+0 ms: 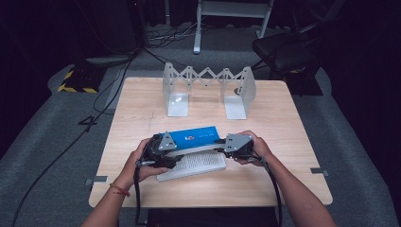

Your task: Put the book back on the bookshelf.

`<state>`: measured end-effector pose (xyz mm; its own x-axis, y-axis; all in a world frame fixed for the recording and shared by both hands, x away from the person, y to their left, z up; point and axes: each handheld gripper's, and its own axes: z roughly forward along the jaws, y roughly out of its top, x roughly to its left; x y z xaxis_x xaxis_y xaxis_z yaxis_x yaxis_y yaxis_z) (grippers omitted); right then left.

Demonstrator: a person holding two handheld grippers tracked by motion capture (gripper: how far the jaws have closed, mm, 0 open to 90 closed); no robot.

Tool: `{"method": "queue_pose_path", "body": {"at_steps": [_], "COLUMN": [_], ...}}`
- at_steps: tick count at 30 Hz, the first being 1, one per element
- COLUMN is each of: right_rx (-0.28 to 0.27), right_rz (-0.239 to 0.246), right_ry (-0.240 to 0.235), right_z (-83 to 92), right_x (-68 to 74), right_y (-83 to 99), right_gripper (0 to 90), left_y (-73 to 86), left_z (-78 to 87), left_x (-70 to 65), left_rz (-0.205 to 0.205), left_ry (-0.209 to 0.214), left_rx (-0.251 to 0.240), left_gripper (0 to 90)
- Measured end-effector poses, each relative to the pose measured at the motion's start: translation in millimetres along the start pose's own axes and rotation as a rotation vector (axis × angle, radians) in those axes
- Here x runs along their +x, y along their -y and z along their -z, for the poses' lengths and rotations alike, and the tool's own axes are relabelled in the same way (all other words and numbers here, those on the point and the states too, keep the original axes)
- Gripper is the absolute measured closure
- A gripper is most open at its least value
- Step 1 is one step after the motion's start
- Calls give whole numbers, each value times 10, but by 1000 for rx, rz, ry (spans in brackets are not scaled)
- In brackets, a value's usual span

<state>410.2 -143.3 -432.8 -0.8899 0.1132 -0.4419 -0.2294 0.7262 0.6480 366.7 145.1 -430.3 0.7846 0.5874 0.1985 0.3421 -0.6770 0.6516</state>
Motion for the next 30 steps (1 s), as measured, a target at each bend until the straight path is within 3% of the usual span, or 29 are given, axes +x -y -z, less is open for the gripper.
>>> {"method": "queue_pose_path", "body": {"at_steps": [5,8,10,12,14,18,21,23,27,28,30], "right_rx": [18,27,34,43,48,56,71,78,88,90,97], "right_rz": [-3,-8,-13,-18,-20,-28,-27,-23,-30,-32,-28], "right_ry": [7,9,12,15,18,22,26,26,28,28,30], "right_z": [7,-8,-19,-38,-56,-66,-77,-86,-99,-101,-116], "right_x": [-14,3,14,31,49,55,80,90,96,100,114], "right_y": [-86,-116,-139,-170,-190,-210,-240,-260,-298,-307,-318], "right_gripper": [735,735,735,735,734,732,729,729,718,712,702], "left_y": [-68,-121,-233,-296,-334,-335,-300,-271,-247,-231,-226], "left_z": [85,112,38,-39,-107,-223,-291,-350,-352,-353,-360], "left_x": [-87,-142,-220,-293,-322,-334,-338,-348,-361,-384,-416], "left_rz": [28,29,47,24,36,60,62,54,41,0,-20], "left_ry": [-61,-50,-69,-89,-110,-136,-149,-179,-177,-173,-174], "left_rx": [19,8,18,22,22,8,10,25,29,52,58], "left_gripper": [405,401,388,365,352,351,356,370,483,532,627]}}
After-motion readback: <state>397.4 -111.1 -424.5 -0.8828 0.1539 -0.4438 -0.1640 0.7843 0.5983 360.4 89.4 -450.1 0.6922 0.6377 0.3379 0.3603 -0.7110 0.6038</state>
